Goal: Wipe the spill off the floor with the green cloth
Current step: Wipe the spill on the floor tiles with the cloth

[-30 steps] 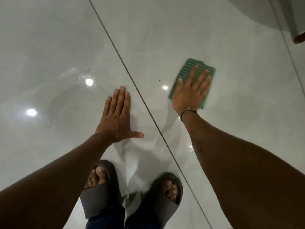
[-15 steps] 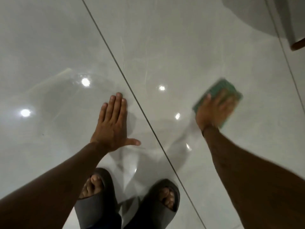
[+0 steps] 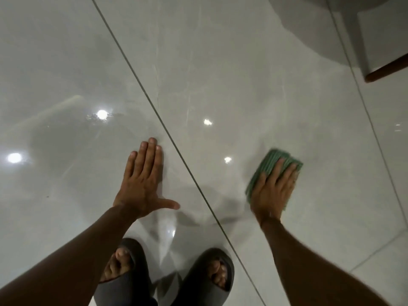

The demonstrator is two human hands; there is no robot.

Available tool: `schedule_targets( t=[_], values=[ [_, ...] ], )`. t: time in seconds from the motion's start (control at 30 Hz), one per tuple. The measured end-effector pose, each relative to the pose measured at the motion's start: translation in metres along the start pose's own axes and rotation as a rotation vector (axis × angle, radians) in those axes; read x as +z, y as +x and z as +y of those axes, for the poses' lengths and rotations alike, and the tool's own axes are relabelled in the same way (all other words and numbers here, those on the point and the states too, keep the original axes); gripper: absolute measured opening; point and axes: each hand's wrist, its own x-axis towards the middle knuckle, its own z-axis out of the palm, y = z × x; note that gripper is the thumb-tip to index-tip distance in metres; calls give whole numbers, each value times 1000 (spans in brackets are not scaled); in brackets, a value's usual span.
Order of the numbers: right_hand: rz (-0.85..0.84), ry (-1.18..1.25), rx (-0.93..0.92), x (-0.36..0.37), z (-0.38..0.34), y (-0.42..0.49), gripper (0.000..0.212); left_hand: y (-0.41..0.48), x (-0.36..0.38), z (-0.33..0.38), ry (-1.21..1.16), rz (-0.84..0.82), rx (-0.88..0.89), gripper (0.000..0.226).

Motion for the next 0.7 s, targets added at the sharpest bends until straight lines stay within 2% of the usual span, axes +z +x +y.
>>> schedule_targets(
  t=[0.03,0.07,0.13,0.17,0.23,0.3,0.33,0.37,0.47,0.53,0.6,0.63,0.7],
  values=[
    [41,64,132,-5,-22,29,77,0,0,1,0,-4,4,172],
    [67,105,185,-8,-49,53,80,0,-1,2,0,-9,9,172],
    [100,87,84,-6,-102,77,77,0,-1,2,0,-5,10,173],
    [120,54,-53,-3,-125,74,74,1,0,1,4,-1,9,172],
    [112,-71,-452,6,-146,44,69,1,-1,0,5,3,13,171],
    [-30,-180,-825,12,-119,-8,69,0,-2,2,-8,-5,25,171],
    [-98,-213,-885,15,-91,-34,71,0,-2,1,-19,-21,32,171],
    [-130,-212,-853,18,-61,-56,72,0,-4,-2,-14,-24,32,172],
    [-120,-79,-474,16,-1,-67,70,6,-10,-7,51,14,21,171],
    [-45,-20,-200,7,-10,-27,71,10,-19,-12,62,47,41,170],
    [62,96,35,-11,-55,34,72,10,-26,-11,77,52,60,169],
    [87,127,74,-22,-82,66,72,10,-26,-8,77,50,64,169],
    [90,103,-96,-24,-161,108,72,11,-21,-23,53,68,27,169]
  ],
)
